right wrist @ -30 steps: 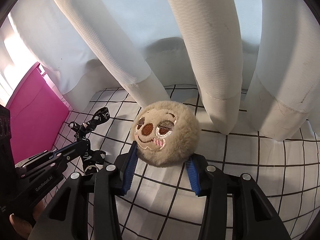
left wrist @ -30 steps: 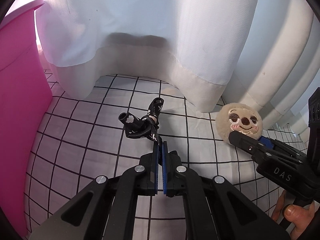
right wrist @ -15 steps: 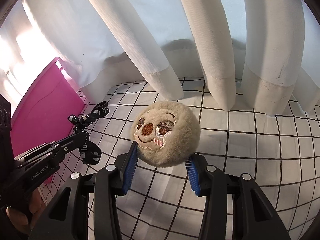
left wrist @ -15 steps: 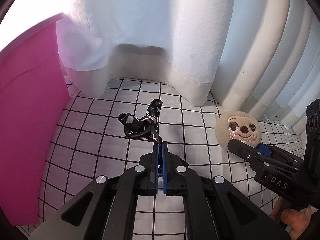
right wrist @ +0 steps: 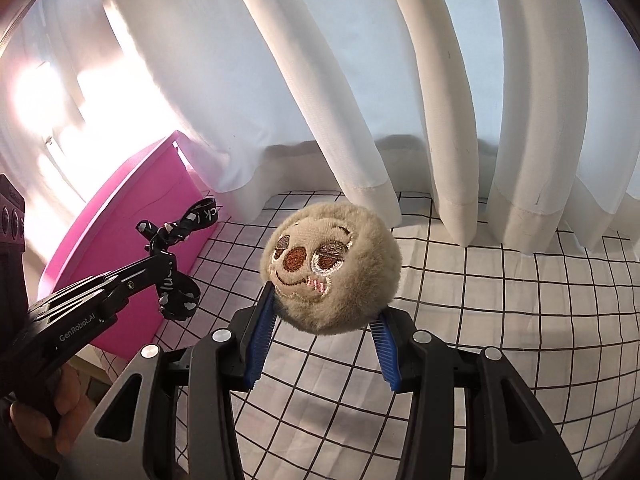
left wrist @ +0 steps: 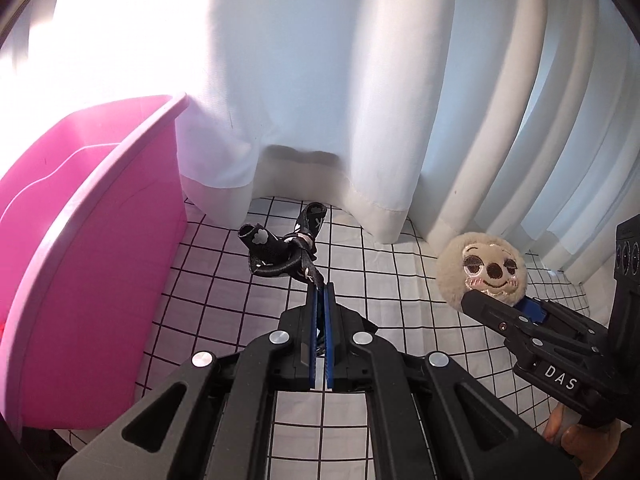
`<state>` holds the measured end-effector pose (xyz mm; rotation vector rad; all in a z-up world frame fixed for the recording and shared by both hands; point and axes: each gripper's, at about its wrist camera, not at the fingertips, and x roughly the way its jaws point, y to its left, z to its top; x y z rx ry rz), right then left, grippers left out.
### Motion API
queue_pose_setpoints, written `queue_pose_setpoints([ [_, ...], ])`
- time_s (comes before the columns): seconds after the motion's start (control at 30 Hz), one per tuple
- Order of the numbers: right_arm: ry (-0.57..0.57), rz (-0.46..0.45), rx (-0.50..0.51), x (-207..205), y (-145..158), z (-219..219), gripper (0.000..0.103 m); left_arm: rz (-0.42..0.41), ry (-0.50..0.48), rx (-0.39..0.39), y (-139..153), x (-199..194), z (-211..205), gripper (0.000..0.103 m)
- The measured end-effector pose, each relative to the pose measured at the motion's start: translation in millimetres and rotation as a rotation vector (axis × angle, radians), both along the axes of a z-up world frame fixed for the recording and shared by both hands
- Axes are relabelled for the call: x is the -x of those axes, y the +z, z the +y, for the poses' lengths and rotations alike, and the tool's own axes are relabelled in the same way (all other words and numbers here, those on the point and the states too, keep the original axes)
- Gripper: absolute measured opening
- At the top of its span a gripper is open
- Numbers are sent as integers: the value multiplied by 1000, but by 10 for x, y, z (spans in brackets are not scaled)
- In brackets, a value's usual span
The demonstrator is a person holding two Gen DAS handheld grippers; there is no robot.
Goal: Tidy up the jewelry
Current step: 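Carry the lanyard and plush ball over the pink tub with both tools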
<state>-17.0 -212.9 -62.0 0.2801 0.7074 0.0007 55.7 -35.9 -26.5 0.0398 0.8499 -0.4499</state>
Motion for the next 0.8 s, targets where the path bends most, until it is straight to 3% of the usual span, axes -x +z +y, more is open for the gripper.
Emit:
queue_pose_setpoints([
  [0.37,85,-100,67,-44,618,493,44,-120,34,41,660,81,360,3],
  [0.8,288,-186,108,-436,1119,1379,44,-222,216,40,1154,10,1268,3],
])
